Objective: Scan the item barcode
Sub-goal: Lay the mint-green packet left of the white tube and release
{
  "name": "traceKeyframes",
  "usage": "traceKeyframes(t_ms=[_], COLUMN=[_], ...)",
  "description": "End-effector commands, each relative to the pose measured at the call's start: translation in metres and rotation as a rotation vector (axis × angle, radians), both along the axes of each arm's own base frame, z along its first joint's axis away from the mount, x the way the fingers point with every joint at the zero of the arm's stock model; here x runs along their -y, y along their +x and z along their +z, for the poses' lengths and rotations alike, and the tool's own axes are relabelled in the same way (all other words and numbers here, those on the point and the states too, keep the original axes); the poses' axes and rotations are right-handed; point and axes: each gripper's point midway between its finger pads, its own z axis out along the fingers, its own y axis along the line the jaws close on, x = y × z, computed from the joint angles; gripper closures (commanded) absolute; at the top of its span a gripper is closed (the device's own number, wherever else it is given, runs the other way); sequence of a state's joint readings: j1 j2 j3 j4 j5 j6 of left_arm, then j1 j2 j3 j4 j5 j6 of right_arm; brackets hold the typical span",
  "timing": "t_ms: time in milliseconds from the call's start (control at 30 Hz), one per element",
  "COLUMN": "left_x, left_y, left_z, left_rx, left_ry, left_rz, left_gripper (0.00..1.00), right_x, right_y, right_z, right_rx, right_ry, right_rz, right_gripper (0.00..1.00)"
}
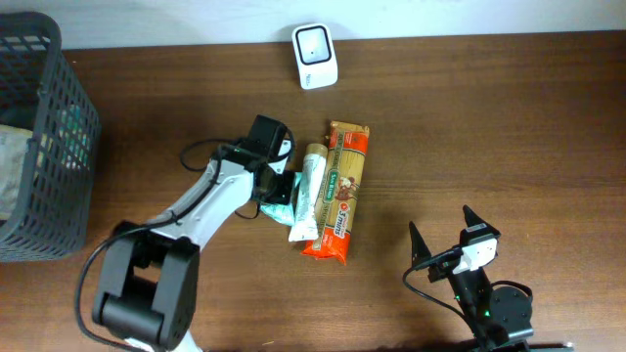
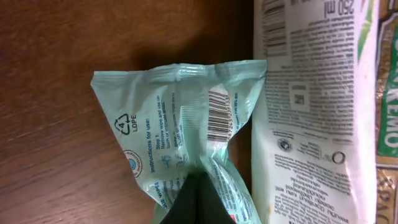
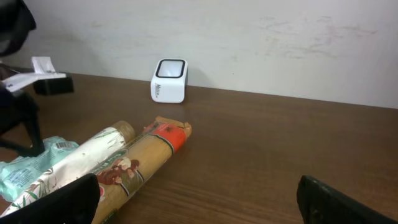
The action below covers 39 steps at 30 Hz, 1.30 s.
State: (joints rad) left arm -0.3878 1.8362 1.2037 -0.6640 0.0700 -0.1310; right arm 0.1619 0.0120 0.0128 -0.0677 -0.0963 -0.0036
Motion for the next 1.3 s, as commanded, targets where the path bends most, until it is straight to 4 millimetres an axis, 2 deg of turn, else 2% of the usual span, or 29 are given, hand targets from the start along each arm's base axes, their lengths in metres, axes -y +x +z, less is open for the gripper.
traceKeyframes(t_ms=[0, 100, 200, 233, 300, 333, 367, 433, 500, 633, 733, 800, 900, 967, 1000, 1100, 1133, 1167, 1267], left_x=[-0.009, -0.019, -0.024, -0.022, -0.016, -0.012, -0.009, -0.008, -0.011, -0.017, -0.02, -0.021, -0.017, -0.011, -0.011, -0.016, -0.018, -0.022, -0.036], left_y=[-0.01, -0.016, -0.016, -0.011, 0.017, 0.044, 0.047, 0.04, 0.025, -0.007, -0.018, -0.019, -0.009, 0.01, 0.022, 0.058, 0.07, 0.08, 0.088], left_z=[-0.035, -0.054, -0.055, -0.046, -0.004, 0.044, 0.058, 0.052, 0.035, -0.014, -0.045, -0.055, -0.047, -0.017, 0.005, 0.081, 0.116, 0.161, 0.238], left_rx=[-0.08, -0.122, -0.122, -0.117, -0.077, -0.018, -0.009, -0.042, -0.095, -0.183, -0.173, -0.157, -0.129, -0.097, -0.069, 0.045, 0.101, 0.178, 0.323], left_ry=[0.066, 0.13, 0.165, 0.168, 0.155, 0.131, 0.12, 0.115, 0.124, 0.117, 0.109, 0.103, 0.093, 0.085, 0.093, 0.118, 0.127, 0.139, 0.165], left_rz=[-0.012, -0.005, -0.045, -0.059, -0.044, -0.026, -0.028, -0.035, -0.039, -0.048, -0.049, -0.049, -0.048, -0.045, -0.039, -0.007, 0.008, 0.027, 0.075], left_gripper=[1.0, 1.0, 1.0, 1.0, 1.0, 1.0, 1.0, 1.0, 1.0, 1.0, 1.0, 1.0, 1.0, 1.0, 1.0, 1.0, 0.97, 0.82, 0.62], right_x=[0.001, 0.001, 0.001, 0.001, 0.001, 0.001, 0.001, 0.001, 0.001, 0.001, 0.001, 0.001, 0.001, 0.001, 0.001, 0.001, 0.001, 0.001, 0.001], right_y=[0.0, 0.0, 0.0, 0.0, 0.0, 0.0, 0.0, 0.0, 0.0, 0.0, 0.0, 0.0, 0.0, 0.0, 0.0, 0.0, 0.0, 0.0, 0.0], right_z=[-0.003, -0.003, -0.003, -0.003, -0.003, -0.003, -0.003, -0.003, -0.003, -0.003, -0.003, -0.003, -0.003, -0.003, -0.003, -0.003, -0.003, -0.003, -0.003], right_rx=[-0.003, -0.003, -0.003, -0.003, -0.003, -0.003, -0.003, -0.003, -0.003, -0.003, -0.003, -0.003, -0.003, -0.003, -0.003, -0.003, -0.003, -0.003, -0.003], right_ry=[0.0, 0.0, 0.0, 0.0, 0.0, 0.0, 0.0, 0.0, 0.0, 0.0, 0.0, 0.0, 0.0, 0.0, 0.0, 0.0, 0.0, 0.0, 0.0], right_rz=[-0.001, -0.001, -0.001, -0.001, -0.001, -0.001, -0.001, -0.001, -0.001, -0.001, -0.001, -0.001, -0.001, -0.001, -0.001, -0.001, -0.001, -0.001, -0.001], right_gripper=[0.01, 0.01, 0.01, 0.01, 0.01, 0.01, 0.01, 0.01, 0.01, 0.01, 0.01, 0.01, 0.01, 0.01, 0.01, 0.01, 0.01, 0.01, 0.01])
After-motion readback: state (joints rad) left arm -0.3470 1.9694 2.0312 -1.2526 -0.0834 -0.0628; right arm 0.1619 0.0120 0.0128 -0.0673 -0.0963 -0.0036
